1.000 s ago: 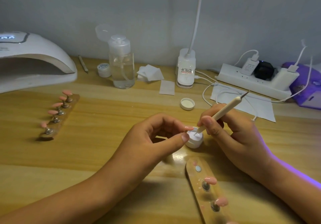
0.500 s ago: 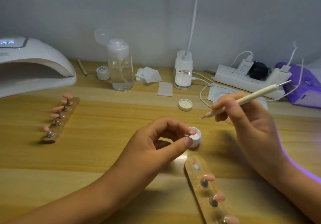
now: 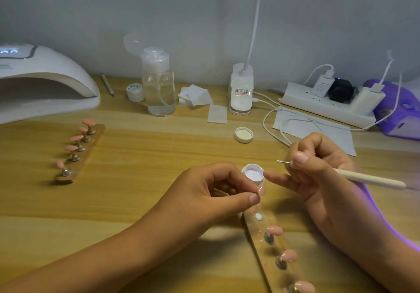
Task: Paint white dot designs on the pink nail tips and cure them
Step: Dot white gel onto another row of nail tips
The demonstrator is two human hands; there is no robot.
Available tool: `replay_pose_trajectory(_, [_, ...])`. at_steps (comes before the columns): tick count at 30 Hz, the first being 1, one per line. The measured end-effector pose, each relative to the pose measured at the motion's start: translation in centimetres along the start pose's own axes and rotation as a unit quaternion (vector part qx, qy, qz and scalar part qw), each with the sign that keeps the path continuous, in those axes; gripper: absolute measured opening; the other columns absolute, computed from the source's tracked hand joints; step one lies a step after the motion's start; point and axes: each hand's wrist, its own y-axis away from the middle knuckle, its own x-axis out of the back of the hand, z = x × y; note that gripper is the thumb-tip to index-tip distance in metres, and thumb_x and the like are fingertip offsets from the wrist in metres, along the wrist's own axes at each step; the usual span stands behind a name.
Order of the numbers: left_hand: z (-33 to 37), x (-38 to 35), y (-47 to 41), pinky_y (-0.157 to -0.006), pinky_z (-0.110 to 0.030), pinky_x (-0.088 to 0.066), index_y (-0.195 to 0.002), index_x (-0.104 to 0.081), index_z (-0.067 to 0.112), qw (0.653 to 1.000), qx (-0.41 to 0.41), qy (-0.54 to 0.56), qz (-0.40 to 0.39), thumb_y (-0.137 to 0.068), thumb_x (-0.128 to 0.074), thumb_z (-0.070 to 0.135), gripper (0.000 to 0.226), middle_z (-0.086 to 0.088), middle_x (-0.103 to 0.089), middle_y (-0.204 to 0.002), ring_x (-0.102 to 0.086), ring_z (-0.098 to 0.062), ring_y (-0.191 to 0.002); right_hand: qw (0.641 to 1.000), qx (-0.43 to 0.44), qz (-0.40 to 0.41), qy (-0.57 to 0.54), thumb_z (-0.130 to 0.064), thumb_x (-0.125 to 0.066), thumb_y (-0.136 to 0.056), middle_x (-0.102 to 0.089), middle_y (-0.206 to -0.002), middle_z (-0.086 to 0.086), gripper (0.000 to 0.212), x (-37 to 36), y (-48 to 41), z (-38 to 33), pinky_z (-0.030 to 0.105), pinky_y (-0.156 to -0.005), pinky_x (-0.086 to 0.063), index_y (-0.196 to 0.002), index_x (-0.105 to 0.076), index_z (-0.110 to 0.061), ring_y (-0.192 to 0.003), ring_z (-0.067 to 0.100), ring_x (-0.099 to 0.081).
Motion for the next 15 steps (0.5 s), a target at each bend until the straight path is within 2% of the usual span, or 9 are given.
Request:
replay_pose_trajectory(4, [-0.10, 0.01, 0.04, -0.076, -0.026, -0.052, -0.081, -0.074, 0.028, 1.000, 0.004, -0.013, -0.012, -0.075, -0.076, 0.025, 0.007, -0.002, -0.074, -0.087, -0.064, -0.009, -0.080, 1.000, -0.006, -0.018, 0.002, -0.018, -0.070, -0.071, -0.047, -0.060, -0.002, 0.018, -0.31, 0.18, 0.00, 0.036, -0.069, -0.059, -0.062, -0.053, -0.019, -0.054, 0.005, -0.048])
replay_pose_trajectory(7, [-0.15, 0.06, 0.04, -0.073, -0.023, -0.052, -0.083, -0.074, 0.027, 1.000, 0.003, -0.021, -0.015, -0.076, -0.076, 0.026, 0.007, -0.001, -0.073, -0.084, -0.063, -0.008, -0.077, 0.999, -0.020, -0.028, -0.005, -0.021, -0.081, -0.067, -0.047, -0.059, -0.001, 0.029, -0.42, 0.20, -0.06, 0.035, -0.069, -0.058, -0.060, -0.053, -0.020, -0.052, 0.006, -0.047])
replay_pose_trajectory(12, [-0.25, 0.04, 0.00, -0.067, -0.014, -0.049, -0.081, -0.072, 0.022, 1.000, -0.007, -0.015, -0.021, -0.077, -0.076, 0.021, 0.006, 0.011, -0.072, -0.080, -0.060, -0.003, -0.073, 0.999, -0.042, -0.031, -0.001, -0.017, -0.069, -0.070, -0.047, -0.056, -0.002, 0.022, -0.65, 0.25, -0.02, 0.027, -0.060, -0.057, -0.056, -0.052, -0.020, -0.050, 0.005, -0.045])
replay_pose_trajectory(15, [-0.31, 0.00, -0.02, -0.067, -0.015, -0.049, -0.081, -0.072, 0.022, 1.000, -0.009, -0.013, -0.022, -0.076, -0.076, 0.021, 0.006, 0.006, -0.072, -0.080, -0.061, -0.004, -0.073, 0.998, -0.058, -0.032, 0.006, -0.018, -0.070, -0.069, -0.047, -0.055, 0.000, 0.023, -0.65, 0.27, 0.04, 0.023, -0.058, -0.055, -0.055, -0.052, -0.019, -0.051, 0.005, -0.048])
